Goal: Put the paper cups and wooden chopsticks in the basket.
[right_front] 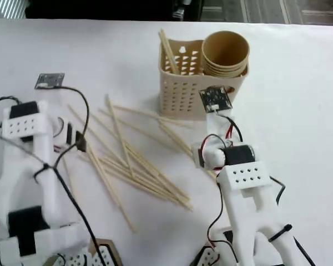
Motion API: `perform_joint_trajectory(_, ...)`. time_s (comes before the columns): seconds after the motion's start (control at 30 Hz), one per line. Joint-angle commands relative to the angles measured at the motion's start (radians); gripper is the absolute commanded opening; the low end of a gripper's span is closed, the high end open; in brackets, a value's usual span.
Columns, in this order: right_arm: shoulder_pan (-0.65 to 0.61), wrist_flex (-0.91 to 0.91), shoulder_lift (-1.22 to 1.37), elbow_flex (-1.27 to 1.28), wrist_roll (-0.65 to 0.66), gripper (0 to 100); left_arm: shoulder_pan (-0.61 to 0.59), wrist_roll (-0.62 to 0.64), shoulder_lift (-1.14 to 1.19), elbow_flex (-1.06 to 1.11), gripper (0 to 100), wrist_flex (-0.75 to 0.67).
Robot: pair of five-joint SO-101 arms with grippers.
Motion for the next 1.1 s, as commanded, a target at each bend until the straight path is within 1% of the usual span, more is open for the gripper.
perform_joint_trajectory(0.0,0.008,-0.015,-0.031,-0.003,-0.009,1.8,0.056,0.072,0.081,-0.074,25,-0.012)
perform_joint_trajectory(0.17,0.012,-0.015,-0.031,-0.002,-0.008,1.8,0.137,0.137,0.171,-0.092,25,-0.012)
perform_joint_trajectory(0.33,0.065,-0.018,-0.031,-0.002,-0.006,1.8,0.186,0.169,0.213,-0.072,25,-0.014)
perform_joint_trajectory(0.6,0.081,-0.085,-0.030,0.038,-0.005,1.8,0.186,0.173,0.222,0.080,24,-0.150)
perform_joint_trajectory(0.73,0.081,-0.085,-0.031,0.038,-0.005,1.8,0.188,0.170,0.226,0.078,16,-0.164)
perform_joint_trajectory(0.9,0.082,-0.085,-0.031,0.038,-0.005,1.8,0.246,0.169,0.225,0.081,3,-0.193)
perform_joint_trajectory(0.93,0.082,-0.085,-0.031,0.038,-0.005,1.8,0.263,0.169,0.222,0.077,2,-0.192)
perform_joint_trajectory(1.07,0.082,-0.085,-0.031,0.040,-0.005,1.8,0.325,0.170,0.220,0.046,2,-0.184)
